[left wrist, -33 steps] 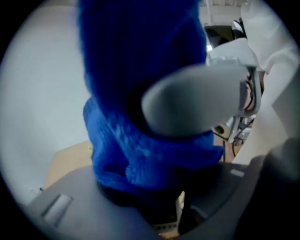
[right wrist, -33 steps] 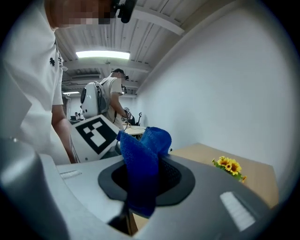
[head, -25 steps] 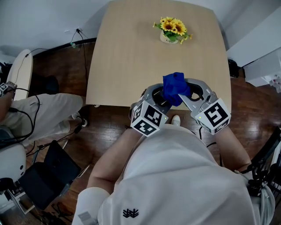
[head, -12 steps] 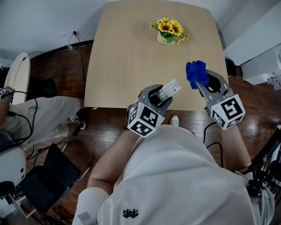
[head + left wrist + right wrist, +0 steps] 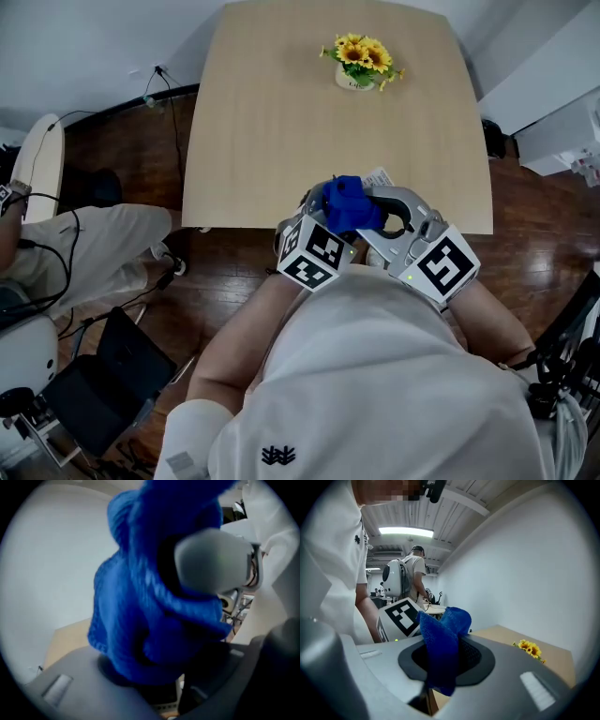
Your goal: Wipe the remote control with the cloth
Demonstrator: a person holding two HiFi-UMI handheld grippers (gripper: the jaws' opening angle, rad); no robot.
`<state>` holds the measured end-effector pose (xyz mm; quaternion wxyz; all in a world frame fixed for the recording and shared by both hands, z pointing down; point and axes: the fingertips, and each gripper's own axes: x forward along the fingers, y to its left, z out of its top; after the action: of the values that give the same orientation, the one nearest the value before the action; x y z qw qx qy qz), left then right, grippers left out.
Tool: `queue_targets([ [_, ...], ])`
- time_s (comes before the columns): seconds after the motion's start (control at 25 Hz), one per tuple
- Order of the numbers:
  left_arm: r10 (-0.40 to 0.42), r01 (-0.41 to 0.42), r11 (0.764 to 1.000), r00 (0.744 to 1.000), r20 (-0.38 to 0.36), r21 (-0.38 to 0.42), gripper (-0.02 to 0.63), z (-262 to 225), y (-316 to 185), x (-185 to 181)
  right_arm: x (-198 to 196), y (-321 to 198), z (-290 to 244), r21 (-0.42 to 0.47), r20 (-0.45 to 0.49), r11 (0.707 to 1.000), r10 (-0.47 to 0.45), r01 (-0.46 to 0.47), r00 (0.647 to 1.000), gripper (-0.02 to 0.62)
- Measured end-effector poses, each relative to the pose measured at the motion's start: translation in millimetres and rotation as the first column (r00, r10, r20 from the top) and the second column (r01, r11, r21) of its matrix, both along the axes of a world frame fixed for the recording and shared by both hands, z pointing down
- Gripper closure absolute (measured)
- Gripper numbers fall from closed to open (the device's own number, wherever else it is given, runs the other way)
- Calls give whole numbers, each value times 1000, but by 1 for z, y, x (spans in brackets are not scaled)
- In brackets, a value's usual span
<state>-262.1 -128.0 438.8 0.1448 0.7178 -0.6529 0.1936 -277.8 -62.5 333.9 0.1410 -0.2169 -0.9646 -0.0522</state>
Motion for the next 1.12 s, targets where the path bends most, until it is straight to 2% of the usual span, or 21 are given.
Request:
queue_targets([
  [0.16, 2, -2, 1000, 1000, 1, -11, 370, 1, 8, -2, -4, -12, 13, -3, -12, 999, 45, -45, 999, 517],
  [0.28, 1, -1, 1000, 1000, 0, -12, 370, 2, 13, -3, -4, -40, 21, 45, 8, 995, 94, -94, 996, 517],
  [0.44, -1, 0, 1000, 1000, -9, -25, 370, 9, 18, -2, 2, -76, 24, 59, 0, 980, 190, -189, 982, 517],
  [0.64, -15, 14, 999, 1000, -19, -41, 370, 19, 17, -7, 15, -130, 32, 69, -6, 941, 332, -331, 943, 518],
  [0.8, -40, 38, 997, 998, -43, -62, 370, 30, 10, -12, 35, -167, 49, 74, -45, 904, 424, -420, 905, 517],
  [0.96, -119, 112, 988, 991, -61, -104, 370, 53, 2, -29, 55, -184, 64, 58, -81, 889, 457, -454, 886, 517],
  [1.12, -229, 208, 962, 968, -107, -175, 370, 90, -8, -49, 75, -192, 78, 30, -118, 883, 468, -468, 876, 517],
])
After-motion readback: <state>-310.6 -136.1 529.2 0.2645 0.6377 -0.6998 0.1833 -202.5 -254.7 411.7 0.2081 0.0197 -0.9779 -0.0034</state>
